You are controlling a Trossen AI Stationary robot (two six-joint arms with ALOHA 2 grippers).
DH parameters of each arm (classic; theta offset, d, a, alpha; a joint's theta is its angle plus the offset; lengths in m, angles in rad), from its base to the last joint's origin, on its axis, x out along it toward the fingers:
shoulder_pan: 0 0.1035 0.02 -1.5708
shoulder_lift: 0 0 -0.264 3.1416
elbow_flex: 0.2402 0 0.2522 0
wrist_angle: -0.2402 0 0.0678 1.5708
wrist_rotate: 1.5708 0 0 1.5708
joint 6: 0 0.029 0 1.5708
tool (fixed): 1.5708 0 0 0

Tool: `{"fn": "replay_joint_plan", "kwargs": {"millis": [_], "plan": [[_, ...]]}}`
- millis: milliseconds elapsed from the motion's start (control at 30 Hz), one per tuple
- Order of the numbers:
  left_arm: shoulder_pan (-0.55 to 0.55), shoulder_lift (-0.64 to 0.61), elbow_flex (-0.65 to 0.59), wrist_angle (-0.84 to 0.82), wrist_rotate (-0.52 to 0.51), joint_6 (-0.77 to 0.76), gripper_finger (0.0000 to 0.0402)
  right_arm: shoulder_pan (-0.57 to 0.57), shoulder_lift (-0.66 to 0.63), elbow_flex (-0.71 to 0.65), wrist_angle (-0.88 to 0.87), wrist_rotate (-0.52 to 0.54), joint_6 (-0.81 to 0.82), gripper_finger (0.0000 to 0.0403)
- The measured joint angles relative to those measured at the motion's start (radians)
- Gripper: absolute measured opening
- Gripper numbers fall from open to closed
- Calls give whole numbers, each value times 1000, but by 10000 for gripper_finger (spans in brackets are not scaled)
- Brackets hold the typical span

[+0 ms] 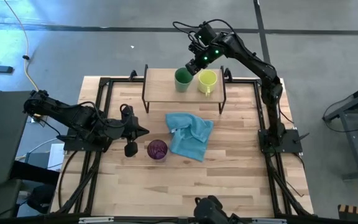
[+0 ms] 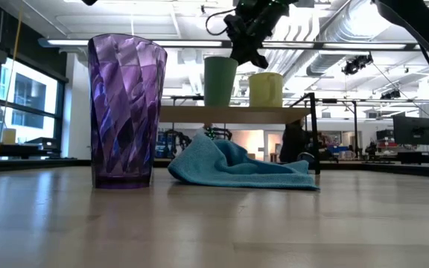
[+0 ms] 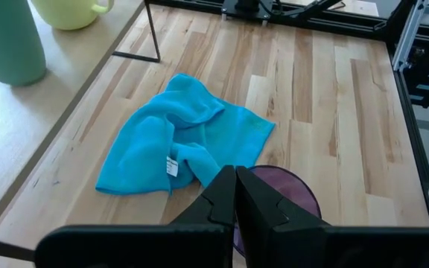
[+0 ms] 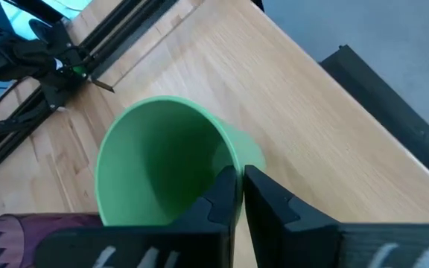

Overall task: Stack small to large cups/mugs on shelf
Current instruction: Put the green cup on the shelf

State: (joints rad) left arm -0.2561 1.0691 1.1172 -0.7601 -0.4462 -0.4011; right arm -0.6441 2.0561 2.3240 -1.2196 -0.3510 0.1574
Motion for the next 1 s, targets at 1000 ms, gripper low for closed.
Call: {"fn": "replay_joint_plan", "kwargs": {"millis": [1000], "plan": [[0,0,0,-29,0,-23,1,3,34,-1,-11,-1,-19,14]]}}
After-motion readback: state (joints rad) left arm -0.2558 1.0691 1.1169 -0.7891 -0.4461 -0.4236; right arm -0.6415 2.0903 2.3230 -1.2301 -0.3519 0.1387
